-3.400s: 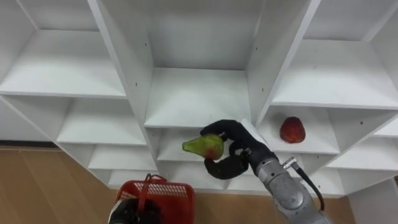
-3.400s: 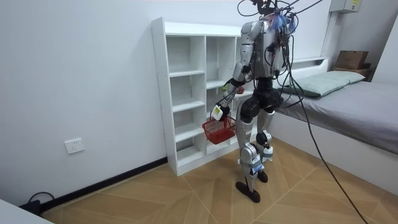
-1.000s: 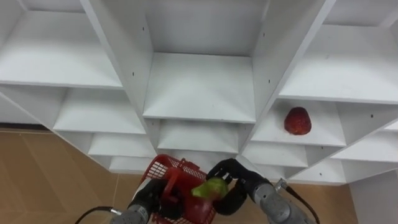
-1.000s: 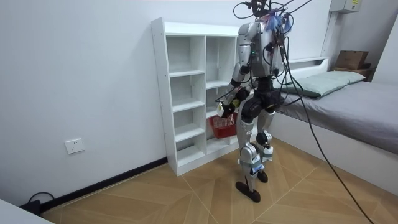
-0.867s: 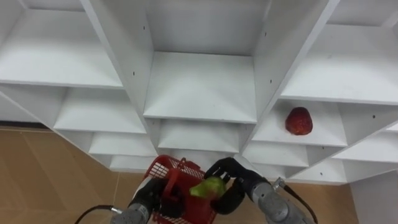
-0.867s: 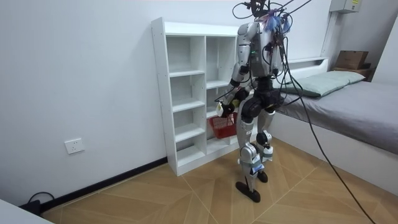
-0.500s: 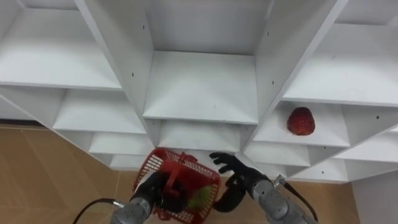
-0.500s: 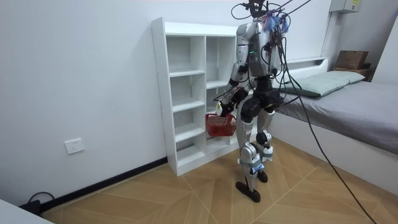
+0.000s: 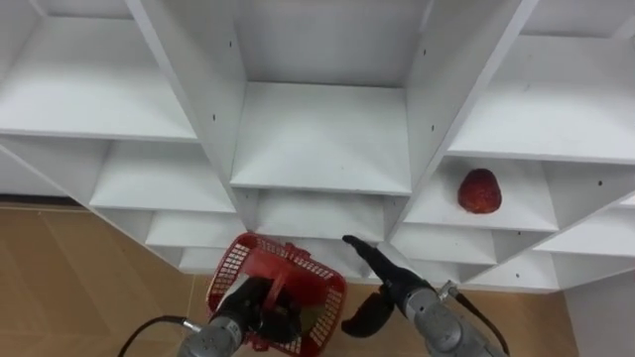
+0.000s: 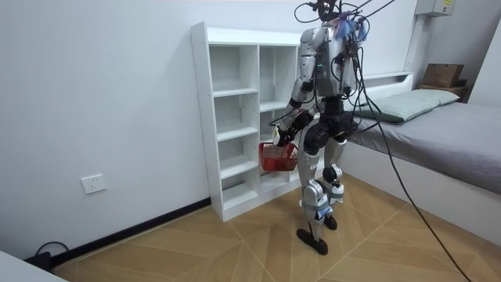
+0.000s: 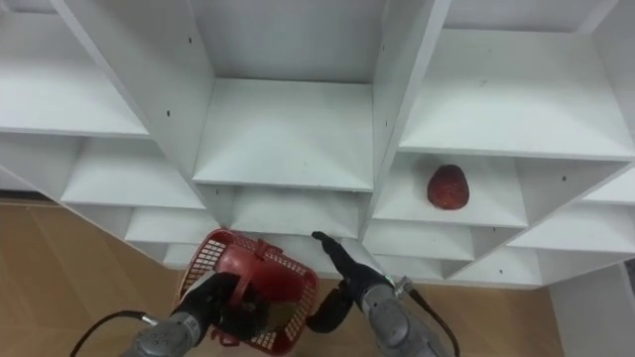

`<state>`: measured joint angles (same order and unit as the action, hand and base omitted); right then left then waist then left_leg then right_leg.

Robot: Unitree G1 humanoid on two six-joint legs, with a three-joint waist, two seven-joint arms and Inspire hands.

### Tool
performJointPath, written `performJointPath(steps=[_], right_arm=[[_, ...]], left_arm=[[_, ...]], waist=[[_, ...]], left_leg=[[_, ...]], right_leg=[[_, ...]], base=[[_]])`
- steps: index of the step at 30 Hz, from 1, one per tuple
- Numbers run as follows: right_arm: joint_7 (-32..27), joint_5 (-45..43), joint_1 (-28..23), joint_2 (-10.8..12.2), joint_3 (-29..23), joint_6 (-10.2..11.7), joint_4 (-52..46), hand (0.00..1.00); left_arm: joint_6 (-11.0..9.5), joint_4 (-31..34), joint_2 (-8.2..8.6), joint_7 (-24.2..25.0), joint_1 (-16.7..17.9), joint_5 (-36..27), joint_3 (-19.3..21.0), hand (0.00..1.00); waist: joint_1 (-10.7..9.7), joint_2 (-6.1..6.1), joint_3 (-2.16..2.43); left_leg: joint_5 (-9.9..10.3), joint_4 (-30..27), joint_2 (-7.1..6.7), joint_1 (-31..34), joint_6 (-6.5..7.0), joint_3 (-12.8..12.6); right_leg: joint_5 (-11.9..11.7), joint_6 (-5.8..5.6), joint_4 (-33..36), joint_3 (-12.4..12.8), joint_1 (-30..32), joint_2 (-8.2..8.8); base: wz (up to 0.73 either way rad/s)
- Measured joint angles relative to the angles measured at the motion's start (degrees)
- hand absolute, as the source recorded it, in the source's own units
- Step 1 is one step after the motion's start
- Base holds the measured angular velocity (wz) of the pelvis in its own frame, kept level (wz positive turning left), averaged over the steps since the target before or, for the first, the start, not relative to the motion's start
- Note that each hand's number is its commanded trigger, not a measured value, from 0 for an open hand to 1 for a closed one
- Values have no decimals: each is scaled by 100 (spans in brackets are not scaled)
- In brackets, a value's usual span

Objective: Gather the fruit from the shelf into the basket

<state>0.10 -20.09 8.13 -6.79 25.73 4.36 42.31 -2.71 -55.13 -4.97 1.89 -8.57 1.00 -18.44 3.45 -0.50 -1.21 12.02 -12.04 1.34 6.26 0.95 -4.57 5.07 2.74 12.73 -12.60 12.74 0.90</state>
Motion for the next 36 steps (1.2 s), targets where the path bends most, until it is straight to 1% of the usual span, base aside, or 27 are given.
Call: performJointPath(steps=[2,6,9,12,14,16,18,21,24,25,26,29,31,34,36], right_arm=[[-4,33,-34,-14,2,11,0,0],[-5,88,-55,-48,-2,15,0,0],[3,122,-152,-73,-16,14,-4,0],[8,123,-267,-74,-15,4,-61,0],[-2,188,-332,-81,-21,5,-95,0],[-74,238,-409,-93,-62,10,-112,0],[-171,338,-493,-93,-162,10,-180,0],[-344,656,-534,-108,-252,18,-311,0],[-499,781,-683,-131,-473,152,-527,0],[-600,819,-774,-136,-536,242,-618,0],[-657,865,-873,-133,-626,321,-686,0],[-824,1004,-1098,-147,-814,434,-728,0],[-904,1080,-1174,-139,-925,445,-725,0],[-1085,1102,-1302,-139,-1018,445,-722,0],[-1211,1119,-1359,-143,-1083,445,-722,0]], left_arm=[[0,-23,-4,0,4,-7,2,100],[-1,-18,-2,-7,17,-21,5,100],[0,-36,-29,-8,73,-19,6,100],[0,-59,-68,-9,202,-20,30,100],[0,-59,-123,-13,326,-21,28,100],[1,-59,-151,-17,439,-23,29,100],[1,-58,-171,-17,528,-23,29,100],[2,18,-251,-20,630,-33,28,100],[3,101,-294,-23,671,-27,63,100],[-1,212,-298,-26,742,-29,161,100],[-26,297,-293,-36,819,-32,265,100],[-109,380,-298,-66,920,-38,316,100],[-155,382,-298,-108,961,-39,324,100],[-156,380,-293,-142,1055,-39,443,100],[-156,380,-296,-170,1088,-42,475,100]], waist=[[3,-16,-4],[-5,-11,-1],[-40,14,13],[-84,36,28],[-150,80,57],[-155,99,70],[-163,100,70],[-182,107,77],[-178,101,88],[-180,101,90],[-187,101,105],[-268,106,112],[-326,110,112],[-332,133,107],[-347,141,108]], left_leg=[[0,1,2,-65,0,-7],[-1,32,-1,-116,1,-57],[-1,32,-8,-147,1,-73],[-1,41,-6,-213,1,-90],[-1,62,0,-281,1,-103],[0,75,0,-372,1,-124],[0,79,-4,-456,2,-129],[1,106,-2,-550,2,-152],[2,176,1,-636,2,-168],[1,206,3,-675,2,-188],[1,231,7,-713,2,-197],[2,247,13,-813,-1,-216],[2,258,11,-836,0,-229],[2,263,13,-900,1,-317],[4,274,9,-922,2,-329]], right_leg=[[1,1,4,12,-51,-1],[5,-4,14,51,-73,2],[12,-15,19,104,-95,4],[14,-17,-9,121,-162,-4],[14,-17,-12,133,-214,-11],[15,-19,-19,146,-295,-14],[19,-26,-36,146,-381,-12],[20,-29,-30,163,-448,-15],[20,-29,-15,208,-478,-42],[20,-28,-6,270,-488,-89],[20,-27,-6,309,-508,-105],[33,-27,-10,319,-598,-99],[36,-31,-11,334,-612,-96],[42,-42,-25,435,-673,-104],[48,-50,-24,460,-681,-107]], base=[[0],[-6],[-3],[0],[0],[-2],[0],[-1],[-5],[-15],[-15],[-3],[-2],[-15],[-4]])
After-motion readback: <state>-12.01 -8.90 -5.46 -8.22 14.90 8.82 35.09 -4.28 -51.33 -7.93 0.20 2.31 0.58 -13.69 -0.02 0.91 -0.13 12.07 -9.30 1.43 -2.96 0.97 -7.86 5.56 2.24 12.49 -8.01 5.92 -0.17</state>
